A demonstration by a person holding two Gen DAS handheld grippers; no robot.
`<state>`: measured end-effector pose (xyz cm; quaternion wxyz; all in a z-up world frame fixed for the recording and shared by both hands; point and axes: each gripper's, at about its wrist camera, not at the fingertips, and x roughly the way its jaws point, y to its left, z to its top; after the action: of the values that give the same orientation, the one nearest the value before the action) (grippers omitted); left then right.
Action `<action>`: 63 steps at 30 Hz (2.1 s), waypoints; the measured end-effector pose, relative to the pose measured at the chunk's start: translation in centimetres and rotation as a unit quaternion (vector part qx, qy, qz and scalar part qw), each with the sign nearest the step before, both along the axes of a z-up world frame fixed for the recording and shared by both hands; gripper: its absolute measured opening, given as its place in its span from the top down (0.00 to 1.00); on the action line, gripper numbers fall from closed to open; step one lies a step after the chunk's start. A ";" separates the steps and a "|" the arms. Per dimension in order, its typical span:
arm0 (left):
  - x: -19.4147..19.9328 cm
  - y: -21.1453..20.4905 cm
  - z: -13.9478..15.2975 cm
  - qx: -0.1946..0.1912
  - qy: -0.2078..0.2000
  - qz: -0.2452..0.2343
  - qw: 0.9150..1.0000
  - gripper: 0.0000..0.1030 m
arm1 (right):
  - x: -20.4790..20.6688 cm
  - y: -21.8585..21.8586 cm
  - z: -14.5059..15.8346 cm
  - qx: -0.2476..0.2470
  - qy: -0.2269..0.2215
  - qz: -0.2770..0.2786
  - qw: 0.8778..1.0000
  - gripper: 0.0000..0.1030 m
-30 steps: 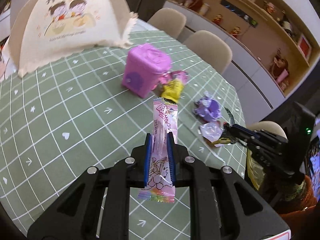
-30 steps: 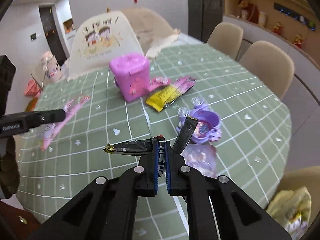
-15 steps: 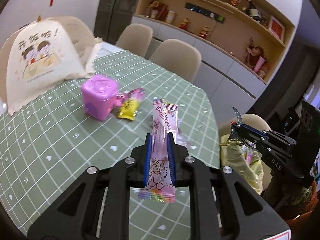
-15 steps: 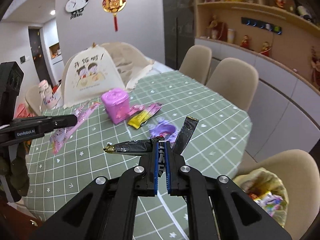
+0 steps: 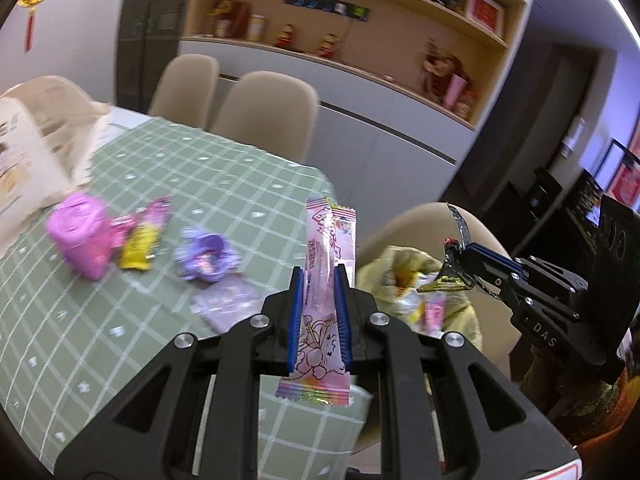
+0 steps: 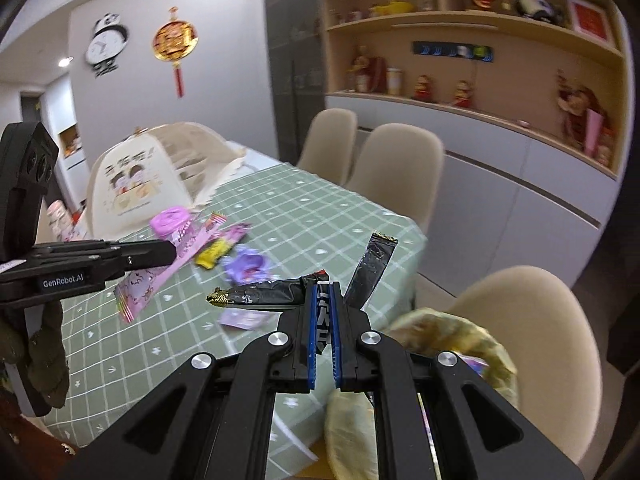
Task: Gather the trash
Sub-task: 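Carry both wrappers to the yellow bag and open left tool to drop, then open right tool to drop the black wrapper into the yellow bag, then move both tools back toward the purple toy on the table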
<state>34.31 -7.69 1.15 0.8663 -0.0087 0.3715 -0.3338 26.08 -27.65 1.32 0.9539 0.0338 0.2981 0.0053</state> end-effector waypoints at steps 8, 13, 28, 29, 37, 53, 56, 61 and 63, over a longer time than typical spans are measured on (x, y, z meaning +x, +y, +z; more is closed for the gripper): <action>-0.5 -8.8 -1.5 -0.004 0.019 -0.082 0.996 0.87 | -2.5 -6.7 -0.5 -0.006 0.003 -0.067 0.998 0.92; -0.8 -13.3 -3.5 -0.001 0.041 -0.126 0.991 0.85 | -3.4 -9.9 -1.1 -0.005 0.012 -0.097 0.995 0.92; 0.9 -18.7 -7.1 -0.003 0.086 -0.140 0.987 0.54 | -3.6 -13.7 -4.7 0.015 0.050 -0.104 0.993 0.92; 1.0 -18.5 -7.1 -0.004 0.086 -0.134 0.987 0.54 | -3.5 -13.8 -4.9 0.019 0.052 -0.100 0.993 0.92; 2.0 -13.8 -7.4 -0.009 0.089 -0.060 0.994 0.49 | -0.6 -12.0 -7.8 0.041 0.084 -0.050 0.994 0.92; 3.0 1.5 -7.5 -0.017 0.096 0.126 0.987 0.44 | 1.2 -10.3 -11.8 0.097 0.121 -0.065 0.986 0.78; 3.3 3.8 -7.7 -0.015 0.100 0.144 0.984 0.44 | 0.8 -9.9 -11.3 0.100 0.108 -0.076 0.986 0.77; 3.3 7.5 -7.3 -0.011 0.093 0.169 0.981 0.44 | 0.8 -8.0 -8.7 0.110 0.067 -0.067 0.989 0.77; 3.3 9.3 -6.9 -0.008 0.086 0.180 0.980 0.44 | 1.5 -6.4 -7.4 0.109 0.049 -0.051 0.991 0.77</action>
<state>37.59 1.61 -5.80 0.8771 -0.1105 0.4340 -0.1737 27.59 -34.07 -6.11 0.9278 0.1532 0.3398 -0.0127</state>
